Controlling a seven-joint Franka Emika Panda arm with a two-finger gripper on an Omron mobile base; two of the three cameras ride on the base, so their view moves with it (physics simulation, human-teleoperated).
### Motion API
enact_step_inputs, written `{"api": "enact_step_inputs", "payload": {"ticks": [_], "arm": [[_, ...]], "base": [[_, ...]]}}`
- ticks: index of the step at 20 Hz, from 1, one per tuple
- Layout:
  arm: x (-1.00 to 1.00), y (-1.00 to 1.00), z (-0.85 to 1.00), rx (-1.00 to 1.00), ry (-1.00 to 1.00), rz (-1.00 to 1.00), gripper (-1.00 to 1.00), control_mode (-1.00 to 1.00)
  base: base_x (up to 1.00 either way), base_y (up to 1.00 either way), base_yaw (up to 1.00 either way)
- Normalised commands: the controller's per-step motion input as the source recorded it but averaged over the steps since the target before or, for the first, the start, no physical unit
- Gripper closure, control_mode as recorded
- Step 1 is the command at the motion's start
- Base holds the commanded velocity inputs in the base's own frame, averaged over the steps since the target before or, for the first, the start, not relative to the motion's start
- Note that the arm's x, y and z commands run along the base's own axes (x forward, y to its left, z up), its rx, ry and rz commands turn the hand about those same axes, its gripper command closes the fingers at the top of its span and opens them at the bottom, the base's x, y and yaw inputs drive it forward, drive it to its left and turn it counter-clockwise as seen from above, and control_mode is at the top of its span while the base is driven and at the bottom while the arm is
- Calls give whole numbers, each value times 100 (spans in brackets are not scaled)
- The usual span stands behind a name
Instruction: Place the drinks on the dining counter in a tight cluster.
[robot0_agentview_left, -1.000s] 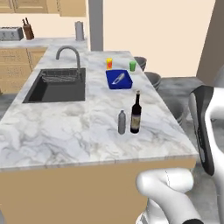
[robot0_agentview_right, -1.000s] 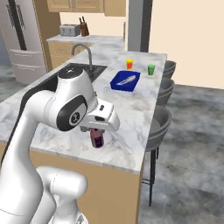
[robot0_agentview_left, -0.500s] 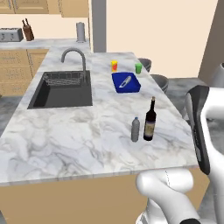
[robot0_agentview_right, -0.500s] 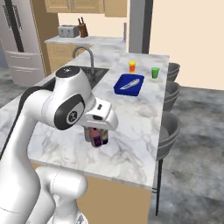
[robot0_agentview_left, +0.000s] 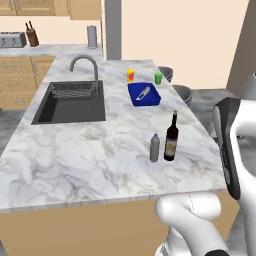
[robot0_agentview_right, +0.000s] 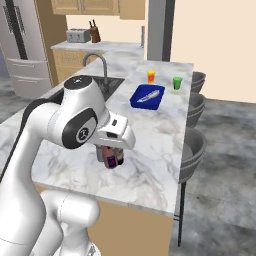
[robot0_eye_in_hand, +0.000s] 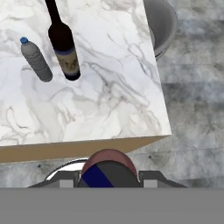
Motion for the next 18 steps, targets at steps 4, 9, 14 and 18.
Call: {"api": "enact_step_inputs", "payload": {"ticks": [4, 9, 14, 18], "arm": [[22, -6, -7, 3, 0, 10, 100, -100], [87, -32, -7, 10, 0, 31, 100, -100], [89, -7, -11, 1, 0, 38, 100, -100], [54, 1, -37, 0, -3, 47, 100, -100]], "base": [[4, 0, 0], [0, 0, 0], [0, 0, 0], [0, 0, 0]]}}
